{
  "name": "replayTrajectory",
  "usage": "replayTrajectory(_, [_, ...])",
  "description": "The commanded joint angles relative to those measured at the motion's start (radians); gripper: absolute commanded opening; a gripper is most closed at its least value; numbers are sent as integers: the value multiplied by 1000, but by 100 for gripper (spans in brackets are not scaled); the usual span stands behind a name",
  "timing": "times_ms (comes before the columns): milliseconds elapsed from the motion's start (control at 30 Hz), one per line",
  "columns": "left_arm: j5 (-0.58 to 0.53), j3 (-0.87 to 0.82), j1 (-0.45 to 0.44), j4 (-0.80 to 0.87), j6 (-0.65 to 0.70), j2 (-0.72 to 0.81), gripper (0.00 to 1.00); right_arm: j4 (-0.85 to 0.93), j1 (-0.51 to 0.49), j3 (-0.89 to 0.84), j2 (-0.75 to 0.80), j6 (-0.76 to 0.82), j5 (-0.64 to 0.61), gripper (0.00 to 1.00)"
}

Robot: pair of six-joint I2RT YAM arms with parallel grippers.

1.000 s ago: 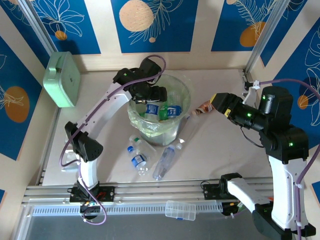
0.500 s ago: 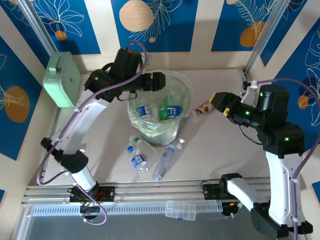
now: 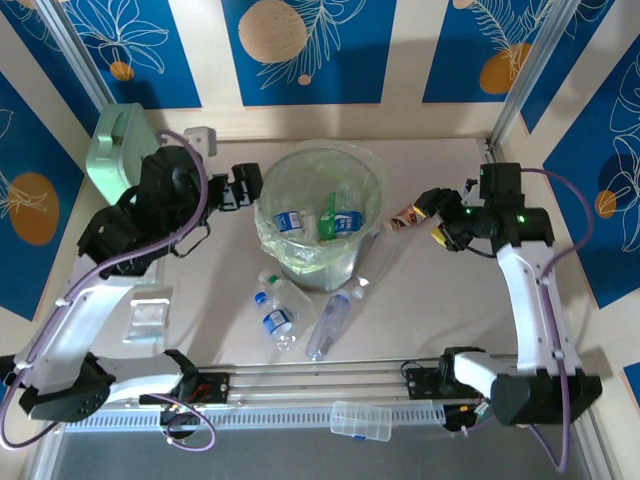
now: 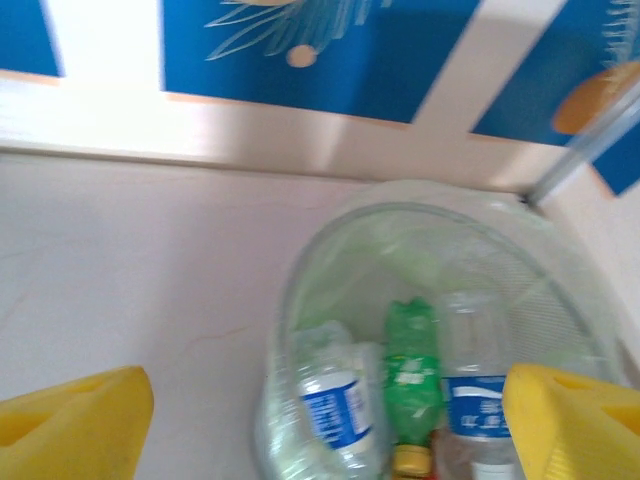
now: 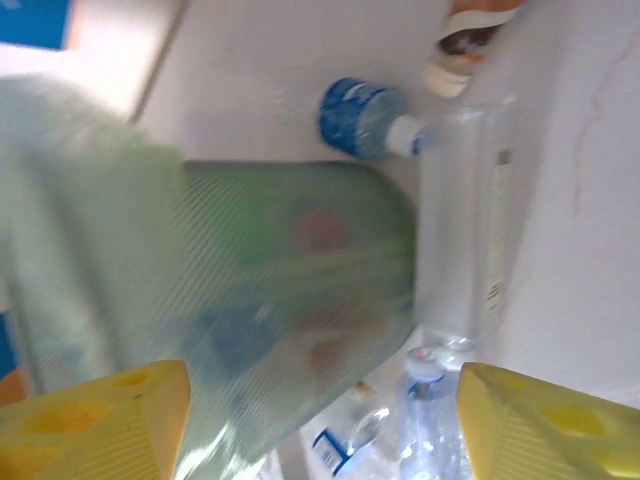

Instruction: Put the plastic bottles in the bin

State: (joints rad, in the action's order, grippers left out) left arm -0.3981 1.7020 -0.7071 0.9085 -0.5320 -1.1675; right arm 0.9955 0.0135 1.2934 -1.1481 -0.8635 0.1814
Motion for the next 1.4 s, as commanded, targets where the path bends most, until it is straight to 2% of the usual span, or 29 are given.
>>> replayTrajectory(0, [-130,-69,4,68,-29,52,90,-68,6,0,-81,-60,-133,75])
replayTrajectory(67, [-129,-122,5,79,-17,84,93,-82,15,21,-160,-55,-176,77])
replayTrajectory(133, [-125,-167,10,94,6,102,96,-94,33,52,-253,-58,-159,79])
replayTrajectory(300, [-109,-235,29,185,2,121,97,-53,51,207,-514,9,-188,84])
replayTrajectory(400, [-75,-275,32,197,-16,152,97,-73,67,272,-636,27,-142,86])
replayTrajectory(600, [-69,-275,35,248,-55,176,97,-3,62,448,-850,-2,-144,91])
replayTrajectory(833, [-78,-264,37,291,-81,177,97,-17,63,478,-963,-37,-158,89])
replayTrajectory(1367, [-65,-223,40,335,-51,128,97,-53,74,457,-1040,-18,-181,67])
